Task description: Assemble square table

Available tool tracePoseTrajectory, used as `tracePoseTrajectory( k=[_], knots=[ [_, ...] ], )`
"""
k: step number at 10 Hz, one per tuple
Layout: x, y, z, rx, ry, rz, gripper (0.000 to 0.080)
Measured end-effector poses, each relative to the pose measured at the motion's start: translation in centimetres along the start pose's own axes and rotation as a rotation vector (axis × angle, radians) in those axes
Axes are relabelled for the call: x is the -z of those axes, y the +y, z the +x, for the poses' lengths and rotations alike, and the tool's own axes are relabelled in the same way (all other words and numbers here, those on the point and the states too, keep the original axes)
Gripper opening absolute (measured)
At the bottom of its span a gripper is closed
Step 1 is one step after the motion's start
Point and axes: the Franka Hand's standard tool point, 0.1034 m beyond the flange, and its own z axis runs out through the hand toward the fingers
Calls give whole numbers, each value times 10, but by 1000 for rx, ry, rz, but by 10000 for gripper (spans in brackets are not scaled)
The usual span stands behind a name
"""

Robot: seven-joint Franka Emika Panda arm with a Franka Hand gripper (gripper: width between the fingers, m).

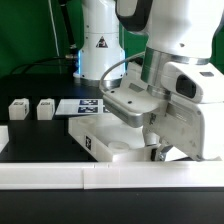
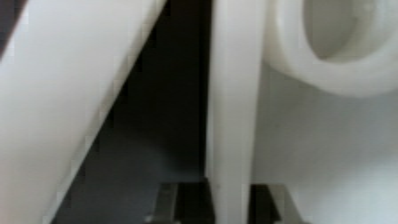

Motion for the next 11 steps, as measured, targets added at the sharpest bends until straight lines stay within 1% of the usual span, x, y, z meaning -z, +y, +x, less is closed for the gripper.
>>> tracePoseTrajectory(
  k=[1, 2, 3, 4, 6, 9, 10, 11],
  knots=[
    [2, 6, 18, 68, 3, 10, 57],
    [3, 7, 29, 143, 15, 20, 57],
    [3, 5, 30, 227, 20, 19, 57],
    [2, 0, 32, 300, 29, 21, 57],
    [-2, -6, 30, 416, 29, 35, 57],
    [-3, -11, 29, 524, 37, 47, 57],
    [-2, -11, 37, 650, 54, 52, 57],
    [-1, -6, 47, 740, 66, 52, 57]
  ],
)
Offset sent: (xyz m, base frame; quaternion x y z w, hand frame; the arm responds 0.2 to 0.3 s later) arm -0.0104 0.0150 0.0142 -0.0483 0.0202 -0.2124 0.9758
